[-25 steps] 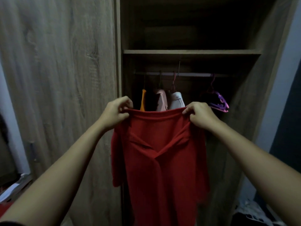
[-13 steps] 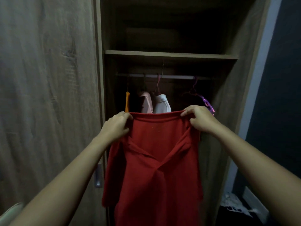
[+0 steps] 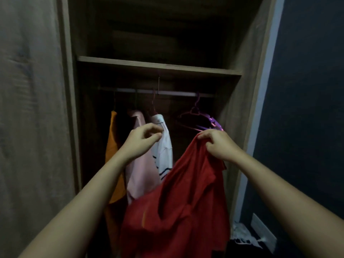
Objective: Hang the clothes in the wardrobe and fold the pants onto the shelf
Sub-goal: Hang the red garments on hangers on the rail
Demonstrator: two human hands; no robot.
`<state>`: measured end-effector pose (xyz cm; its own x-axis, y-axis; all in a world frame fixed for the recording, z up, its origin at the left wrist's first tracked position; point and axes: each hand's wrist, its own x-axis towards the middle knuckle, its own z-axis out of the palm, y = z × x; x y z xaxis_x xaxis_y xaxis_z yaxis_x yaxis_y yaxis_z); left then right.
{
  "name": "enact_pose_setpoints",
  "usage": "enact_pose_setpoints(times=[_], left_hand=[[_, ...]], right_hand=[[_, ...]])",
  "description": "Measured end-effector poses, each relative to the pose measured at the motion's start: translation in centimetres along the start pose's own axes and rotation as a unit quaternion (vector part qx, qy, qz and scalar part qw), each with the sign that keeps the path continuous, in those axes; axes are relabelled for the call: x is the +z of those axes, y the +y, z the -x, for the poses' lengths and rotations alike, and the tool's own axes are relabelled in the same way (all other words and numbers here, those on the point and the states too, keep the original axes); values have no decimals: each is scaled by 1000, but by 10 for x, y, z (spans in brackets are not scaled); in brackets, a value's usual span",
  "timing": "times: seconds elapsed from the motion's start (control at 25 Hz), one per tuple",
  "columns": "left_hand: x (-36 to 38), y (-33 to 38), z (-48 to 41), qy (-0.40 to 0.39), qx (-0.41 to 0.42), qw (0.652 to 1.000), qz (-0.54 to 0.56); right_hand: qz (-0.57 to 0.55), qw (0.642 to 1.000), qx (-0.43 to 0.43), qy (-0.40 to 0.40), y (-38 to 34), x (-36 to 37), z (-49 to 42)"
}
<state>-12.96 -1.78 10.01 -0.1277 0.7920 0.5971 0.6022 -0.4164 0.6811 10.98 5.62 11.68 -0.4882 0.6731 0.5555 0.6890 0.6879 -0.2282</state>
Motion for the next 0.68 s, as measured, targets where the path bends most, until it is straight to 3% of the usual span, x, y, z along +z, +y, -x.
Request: enact_pose_setpoints(times=[0.36, 0.6, 0.68], left_hand=[[148, -14, -158, -20, -136, 979, 152], [223, -22, -247, 3, -230, 968, 97], [239, -19, -256, -12, -252, 960, 124]], right_hand=[[41, 996, -69, -31, 59, 10, -20], [35, 998, -56, -22, 112, 7, -40], [30, 998, -57, -20, 122, 6, -44]])
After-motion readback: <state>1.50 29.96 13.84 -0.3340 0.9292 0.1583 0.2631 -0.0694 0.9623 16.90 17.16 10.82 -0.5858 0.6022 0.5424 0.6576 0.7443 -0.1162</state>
